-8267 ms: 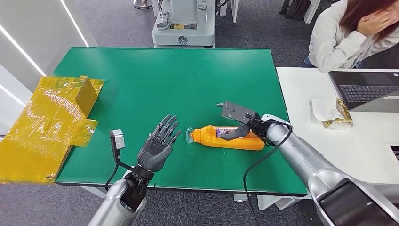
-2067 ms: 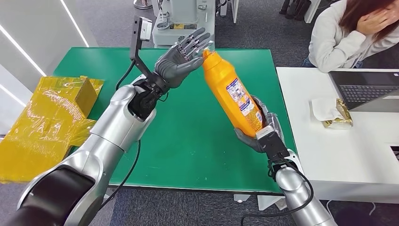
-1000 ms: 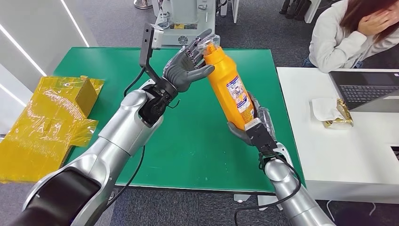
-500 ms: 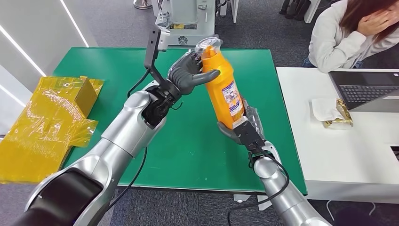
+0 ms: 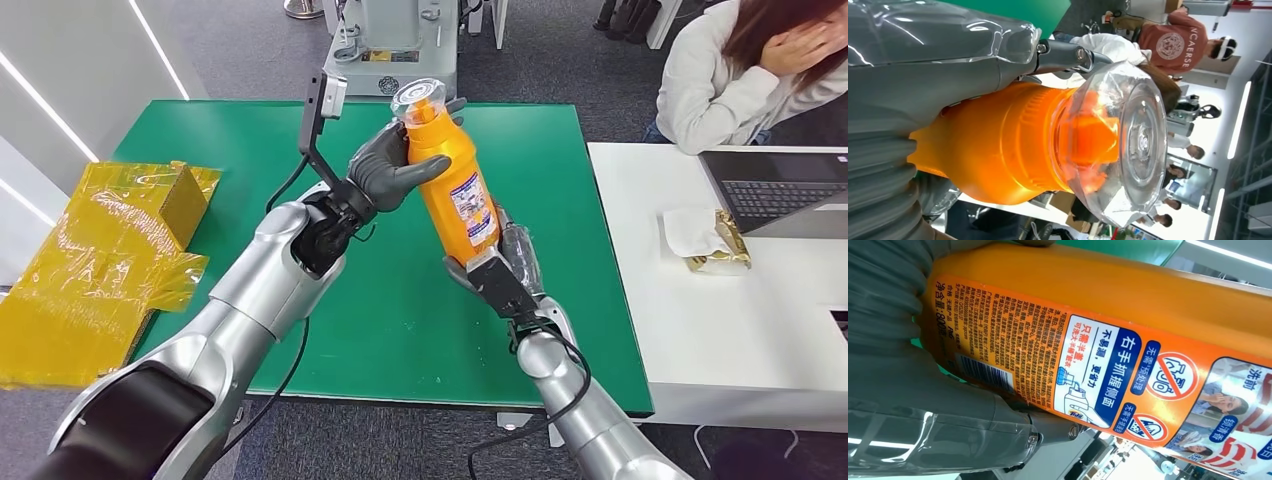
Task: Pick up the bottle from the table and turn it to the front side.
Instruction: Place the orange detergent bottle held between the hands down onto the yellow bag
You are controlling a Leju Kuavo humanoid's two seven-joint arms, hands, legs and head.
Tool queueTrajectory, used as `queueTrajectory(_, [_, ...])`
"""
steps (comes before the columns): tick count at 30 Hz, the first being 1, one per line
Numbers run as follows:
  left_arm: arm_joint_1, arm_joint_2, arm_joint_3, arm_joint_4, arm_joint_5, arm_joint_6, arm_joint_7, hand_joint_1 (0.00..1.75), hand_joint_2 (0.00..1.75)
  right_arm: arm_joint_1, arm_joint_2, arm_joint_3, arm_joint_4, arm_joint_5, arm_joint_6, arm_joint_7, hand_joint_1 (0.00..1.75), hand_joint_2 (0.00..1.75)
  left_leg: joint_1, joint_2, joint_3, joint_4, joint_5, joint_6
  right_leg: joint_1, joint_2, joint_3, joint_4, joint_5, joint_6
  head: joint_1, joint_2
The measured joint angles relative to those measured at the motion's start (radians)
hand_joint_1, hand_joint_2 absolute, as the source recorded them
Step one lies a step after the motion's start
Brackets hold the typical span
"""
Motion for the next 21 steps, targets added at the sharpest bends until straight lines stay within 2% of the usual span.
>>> queueTrajectory(13, [0.008,0.000,0.001,0.002,-0.023,0.017,0.002,0.00,1.75,0.011,0.007,-0.004,-0.006,0.015,0.000,0.005,1.75,1.75,0.000,0.000,0.000,0.000,0.000,0.000,0.000,0.000,0.000,0.000,0.000,0.000,0.000,0.000])
queueTrajectory(14, [0.008,0.000,0.001,0.002,-0.032,0.025,-0.002,0.36,1.75,0.011,0.007,-0.004,-0.006,0.017,0.002,0.007,1.75,1.75,0.000,0.000,0.000,0.000,0.000,0.000,0.000,0.000,0.000,0.000,0.000,0.000,0.000,0.000])
queueTrajectory(17, [0.008,-0.007,0.000,0.002,-0.085,0.078,-0.032,1.65,1.75,0.013,0.010,-0.007,-0.008,0.032,0.006,0.014,1.75,1.75,0.000,0.000,0.000,0.000,0.000,0.000,0.000,0.000,0.000,0.000,0.000,0.000,0.000,0.000])
queueTrajectory(18, [0.008,-0.010,0.000,0.001,-0.103,0.101,-0.045,1.73,1.75,0.014,0.010,-0.010,-0.009,0.035,0.006,0.016,1.75,1.75,0.000,0.000,0.000,0.000,0.000,0.000,0.000,0.000,0.000,0.000,0.000,0.000,0.000,0.000])
queueTrajectory(21, [0.010,-0.020,0.000,-0.003,-0.148,0.155,-0.079,1.75,1.75,0.018,0.011,-0.021,-0.012,0.037,0.007,0.021,1.75,1.75,0.000,0.000,0.000,0.000,0.000,0.000,0.000,0.000,0.000,0.000,0.000,0.000,0.000,0.000])
